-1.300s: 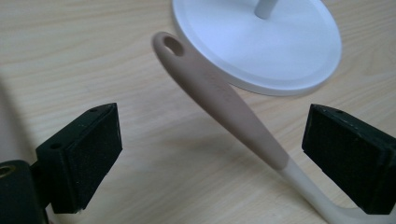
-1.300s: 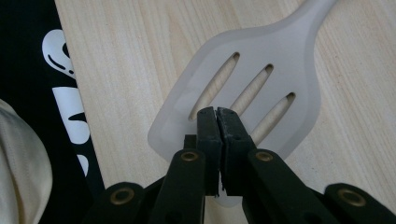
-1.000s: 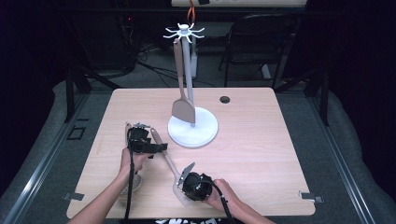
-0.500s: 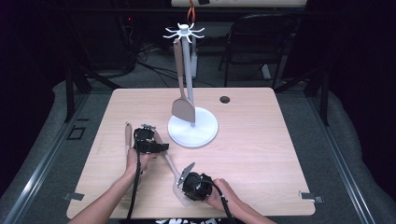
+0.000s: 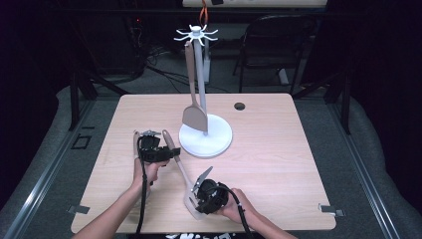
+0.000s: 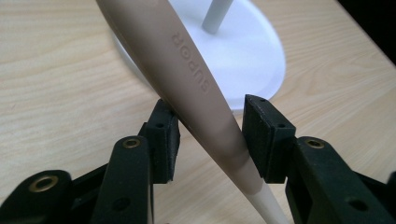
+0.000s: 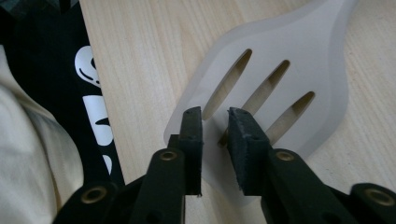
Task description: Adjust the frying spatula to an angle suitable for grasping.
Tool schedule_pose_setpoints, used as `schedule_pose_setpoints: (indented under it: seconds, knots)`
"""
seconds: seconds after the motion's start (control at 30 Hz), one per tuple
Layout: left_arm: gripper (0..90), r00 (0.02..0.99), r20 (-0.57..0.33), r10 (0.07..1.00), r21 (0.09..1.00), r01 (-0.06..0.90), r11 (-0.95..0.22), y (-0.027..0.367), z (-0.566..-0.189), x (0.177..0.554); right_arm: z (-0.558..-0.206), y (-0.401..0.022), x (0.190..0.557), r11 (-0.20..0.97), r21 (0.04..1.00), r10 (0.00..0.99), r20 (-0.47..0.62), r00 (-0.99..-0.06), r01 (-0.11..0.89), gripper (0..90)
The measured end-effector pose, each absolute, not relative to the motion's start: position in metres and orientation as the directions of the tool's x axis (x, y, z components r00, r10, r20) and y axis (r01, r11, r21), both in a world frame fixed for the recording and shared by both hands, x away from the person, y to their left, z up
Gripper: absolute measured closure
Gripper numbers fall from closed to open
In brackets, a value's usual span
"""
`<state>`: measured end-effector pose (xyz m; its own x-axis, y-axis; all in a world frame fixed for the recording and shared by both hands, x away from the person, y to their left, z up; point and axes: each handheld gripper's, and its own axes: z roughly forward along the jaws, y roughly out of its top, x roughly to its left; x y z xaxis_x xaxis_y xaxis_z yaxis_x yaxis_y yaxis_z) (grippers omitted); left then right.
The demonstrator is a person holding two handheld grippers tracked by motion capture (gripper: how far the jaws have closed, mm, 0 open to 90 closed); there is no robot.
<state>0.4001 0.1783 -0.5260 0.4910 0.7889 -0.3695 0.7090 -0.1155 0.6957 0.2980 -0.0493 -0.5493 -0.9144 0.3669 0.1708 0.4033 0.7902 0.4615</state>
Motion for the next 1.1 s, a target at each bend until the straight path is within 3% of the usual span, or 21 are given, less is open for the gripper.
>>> schedule_pose_setpoints:
  seconds: [0.27, 0.37, 0.6, 0.97, 1.1]
  knots:
    - [62.3, 0.555, -0.379, 0.740, 0.764, 0.639, -0.088, 0.177, -0.511, 0.387, -0.538, -0.056, 0.308, 0.742, 0.502, 0.439, 0.136, -0.888, 0.444, 61.6]
    - [63.5, 0.576, -0.378, 0.725, 0.783, 0.617, -0.083, 0.175, -0.506, 0.383, -0.535, -0.055, 0.311, 0.702, 0.532, 0.483, 0.131, -0.866, 0.473, 51.4]
    - [65.3, 0.599, -0.367, 0.711, 0.808, 0.585, -0.076, 0.170, -0.499, 0.377, -0.528, -0.047, 0.318, 0.668, 0.585, 0.509, 0.091, -0.856, 0.460, 51.5]
    - [66.1, 0.635, -0.348, 0.690, 0.828, 0.553, -0.091, 0.163, -0.493, 0.372, -0.525, -0.042, 0.338, 0.589, 0.631, 0.560, 0.132, -0.818, 0.505, 55.6]
    - [66.1, 0.644, -0.344, 0.684, 0.834, 0.544, -0.092, 0.161, -0.492, 0.370, -0.526, -0.040, 0.341, 0.579, 0.641, 0.551, 0.148, -0.821, 0.504, 62.9]
